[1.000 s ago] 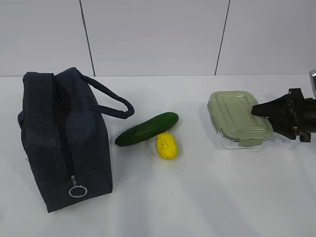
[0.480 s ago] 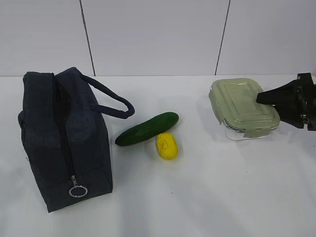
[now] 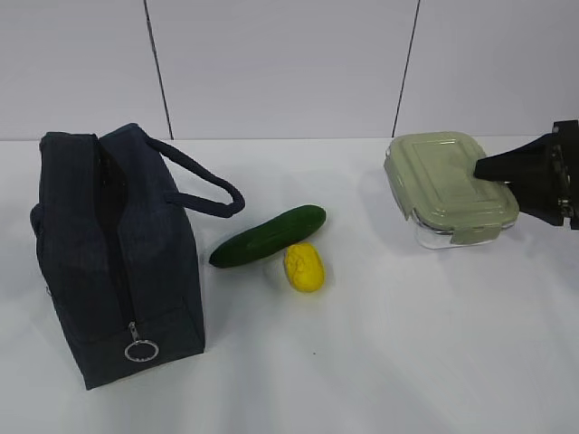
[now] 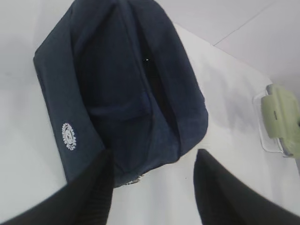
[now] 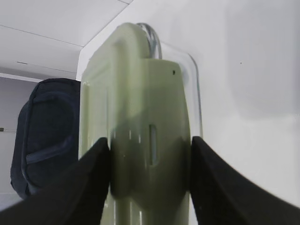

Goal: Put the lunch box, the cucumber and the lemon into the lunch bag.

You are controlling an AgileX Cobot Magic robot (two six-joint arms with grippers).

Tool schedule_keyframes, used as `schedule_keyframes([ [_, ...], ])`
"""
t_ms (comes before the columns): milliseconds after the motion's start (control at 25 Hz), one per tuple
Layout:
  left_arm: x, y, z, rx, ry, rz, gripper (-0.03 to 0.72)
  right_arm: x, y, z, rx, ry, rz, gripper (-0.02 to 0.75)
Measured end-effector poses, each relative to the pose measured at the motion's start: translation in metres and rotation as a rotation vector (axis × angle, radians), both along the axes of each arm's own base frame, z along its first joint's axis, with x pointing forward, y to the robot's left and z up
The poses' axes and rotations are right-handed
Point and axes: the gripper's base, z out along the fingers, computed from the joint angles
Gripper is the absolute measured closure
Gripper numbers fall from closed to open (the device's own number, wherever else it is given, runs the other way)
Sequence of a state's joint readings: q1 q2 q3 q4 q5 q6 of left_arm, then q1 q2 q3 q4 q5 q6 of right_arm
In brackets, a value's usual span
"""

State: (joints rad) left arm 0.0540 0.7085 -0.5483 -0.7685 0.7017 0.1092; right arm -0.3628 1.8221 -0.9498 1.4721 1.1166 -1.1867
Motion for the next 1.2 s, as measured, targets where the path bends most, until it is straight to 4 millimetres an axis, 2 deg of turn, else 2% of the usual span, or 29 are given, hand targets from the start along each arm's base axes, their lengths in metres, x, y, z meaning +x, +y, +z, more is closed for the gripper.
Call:
schedule_keyframes([
  [320, 0.065, 0.004, 0.006, -0.009, 0.113, 0.004, 0.286, 0.000, 0.000, 0.000, -0.001, 0.003, 0.002, 0.341],
  [600, 0.110, 0.005, 0.003, -0.008, 0.182, -0.020, 0.286, 0.000, 0.000, 0.000, -0.001, 0.003, 0.002, 0.341],
  [880, 0.143, 0.004, -0.014, -0.032, 0.246, -0.041, 0.286, 0.000, 0.000, 0.000, -0.001, 0.003, 0.002, 0.341],
  [1080, 0.158, 0.004, -0.025, -0.044, 0.272, -0.056, 0.288, 0.000, 0.000, 0.000, -0.001, 0.003, 0.002, 0.341],
  [1200, 0.163, -0.002, -0.033, -0.034, 0.285, -0.073, 0.330, 0.000, 0.000, 0.000, -0.001, 0.003, 0.002, 0.342],
])
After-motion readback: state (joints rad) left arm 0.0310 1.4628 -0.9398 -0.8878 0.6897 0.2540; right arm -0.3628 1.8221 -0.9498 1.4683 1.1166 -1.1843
